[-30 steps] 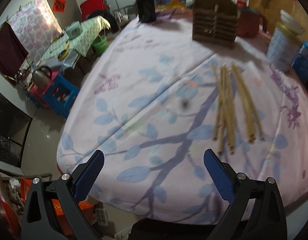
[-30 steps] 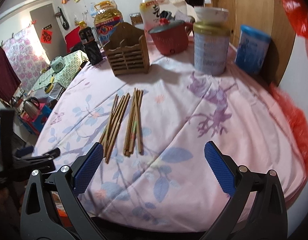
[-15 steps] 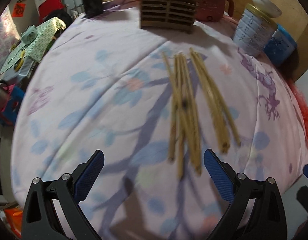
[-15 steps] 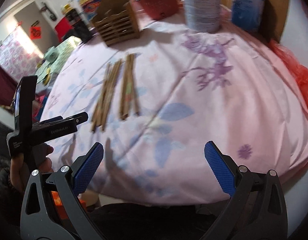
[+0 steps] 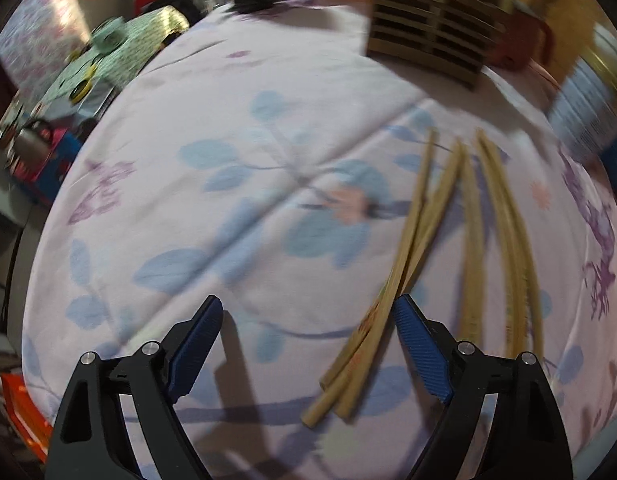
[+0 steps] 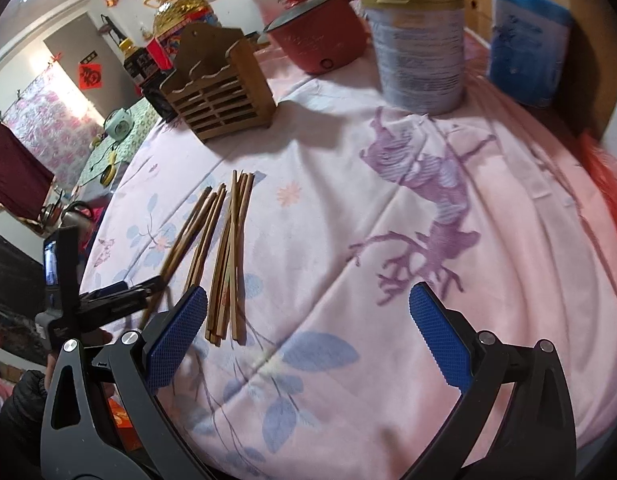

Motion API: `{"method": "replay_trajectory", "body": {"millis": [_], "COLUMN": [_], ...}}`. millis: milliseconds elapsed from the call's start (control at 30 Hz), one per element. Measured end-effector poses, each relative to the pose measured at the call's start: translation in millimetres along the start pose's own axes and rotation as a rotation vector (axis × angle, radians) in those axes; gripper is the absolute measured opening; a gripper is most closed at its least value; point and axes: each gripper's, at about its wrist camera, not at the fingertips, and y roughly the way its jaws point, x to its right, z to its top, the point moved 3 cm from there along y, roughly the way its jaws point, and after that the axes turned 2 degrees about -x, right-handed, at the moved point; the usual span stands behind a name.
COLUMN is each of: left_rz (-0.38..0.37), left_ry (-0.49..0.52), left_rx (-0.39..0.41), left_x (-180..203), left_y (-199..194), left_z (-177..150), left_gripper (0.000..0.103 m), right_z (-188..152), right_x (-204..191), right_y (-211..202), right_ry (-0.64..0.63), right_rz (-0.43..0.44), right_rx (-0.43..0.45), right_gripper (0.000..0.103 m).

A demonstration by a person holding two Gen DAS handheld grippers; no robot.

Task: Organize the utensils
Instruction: 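Lower both open tools toward the loose wooden chopsticks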

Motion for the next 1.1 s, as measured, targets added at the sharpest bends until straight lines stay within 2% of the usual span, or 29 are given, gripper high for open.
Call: {"method": "replay_trajectory", "body": {"millis": [67, 167, 300, 367, 533, 600, 700, 767, 933, 1100], "left_rz": [-0.011, -0.019, -0.045, -0.087, -0.21, -0.218, -0.219, -0.249, -0.281, -0.24], "left_ry": [-0.003, 0.051, 0.135, 0.167, 0.345, 0.404, 0.46, 0.445, 0.328, 0.325], "left_rx": [0.003, 0.012, -0.015, -0.02, 0.017, 0.004, 0.046, 0.047, 0.051, 0.076], "left_x": [-13.3, -22.0, -31.9, -34.3, -11.9, -3.1, 1.5, -3.9, -32.0, -32.9], "left_y": [-3.8, -7.1, 0.6, 1.7, -9.3, -0.9, 2.0, 2.0, -2.6, -4.7], "left_z": [1.9, 6.3, 11.9, 14.6, 7.8, 4.5, 2.4, 5.8, 13.8, 10.3], "left_gripper": [0.084, 0.083, 0.069, 0.067, 0.067, 0.066, 0.06, 0.058, 0.058, 0.058], "right_z": [-0.5, -3.6, -14.0, -19.5, -36.1, -43.3, -52.2, -51.2, -34.3, -17.6], "right_x": [-3.0, -8.1, -17.7, -24.9, -42.9, -45.1, -45.8, -43.0, -40.9, -44.8], "right_y": [4.1, 8.8, 14.7, 14.0, 3.7, 1.1, -1.9, -3.1, -3.6, 2.2], "right_ry": [0.001, 0.016, 0.088, 0.097, 0.058, 0.075, 0.104, 0.116, 0.103, 0.029], "right_rz": [-0.004, -0.011, 0.0, -0.023, -0.133, -0.148, -0.17, -0.166, -0.141, -0.12], "right_rx": [0.005, 0.009, 0.013, 0.027, 0.072, 0.075, 0.074, 0.077, 0.093, 0.078], "right_gripper": [0.097, 0.092, 0.081, 0.078, 0.077, 0.077, 0.077, 0.077, 0.077, 0.077]}}
